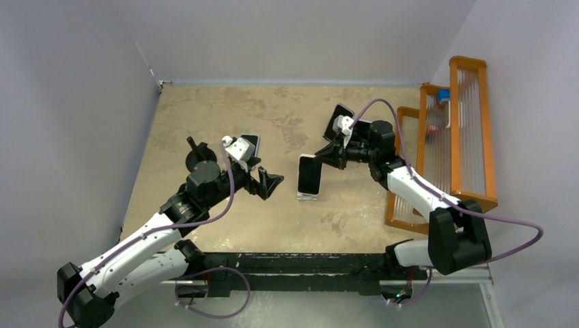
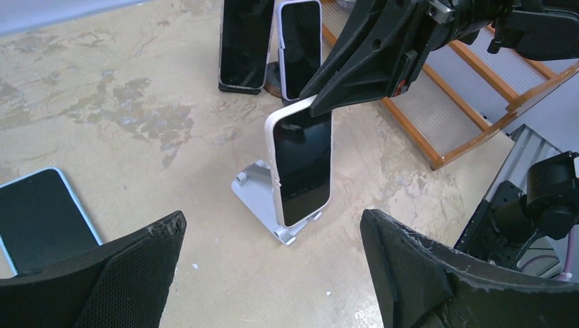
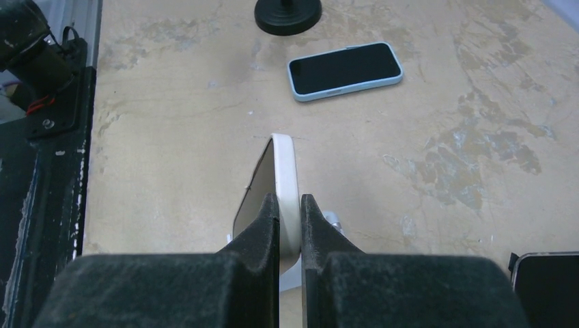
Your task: Place the phone on the phone stand
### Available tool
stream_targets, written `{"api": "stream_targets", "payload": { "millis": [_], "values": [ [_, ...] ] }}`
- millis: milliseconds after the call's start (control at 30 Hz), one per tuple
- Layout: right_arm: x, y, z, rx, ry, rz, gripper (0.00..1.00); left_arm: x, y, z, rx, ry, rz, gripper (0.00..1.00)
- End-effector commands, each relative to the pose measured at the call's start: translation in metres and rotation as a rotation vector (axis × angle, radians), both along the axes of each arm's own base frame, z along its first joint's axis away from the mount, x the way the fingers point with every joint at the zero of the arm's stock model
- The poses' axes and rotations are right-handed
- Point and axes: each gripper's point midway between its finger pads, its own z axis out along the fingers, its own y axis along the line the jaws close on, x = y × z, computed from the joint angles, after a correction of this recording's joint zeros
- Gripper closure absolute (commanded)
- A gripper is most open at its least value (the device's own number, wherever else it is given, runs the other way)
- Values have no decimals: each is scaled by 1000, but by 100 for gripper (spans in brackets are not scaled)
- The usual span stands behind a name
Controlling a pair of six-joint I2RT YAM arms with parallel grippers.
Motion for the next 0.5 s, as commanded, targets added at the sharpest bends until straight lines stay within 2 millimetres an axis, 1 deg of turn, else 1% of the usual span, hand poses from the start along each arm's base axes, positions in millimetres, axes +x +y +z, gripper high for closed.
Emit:
{"api": "stream_targets", "payload": {
  "millis": [0, 167, 267, 333, 467],
  "values": [
    [8, -4, 7, 16, -158, 14, 100, 2, -3, 15, -9, -38, -14, 3],
    [6, -2, -9, 34, -181, 34, 100, 3, -4, 11, -9, -26, -12, 3],
    [8, -1, -14, 39, -177, 30, 100, 3, -4, 11, -8, -24, -13, 2],
    [11, -1, -16, 42, -174, 23, 100, 2, -3, 11, -7, -24, -12, 2],
    [11, -3, -12, 54, -203, 2, 100, 3, -3, 10, -5, -24, -11, 2]
  ]
}}
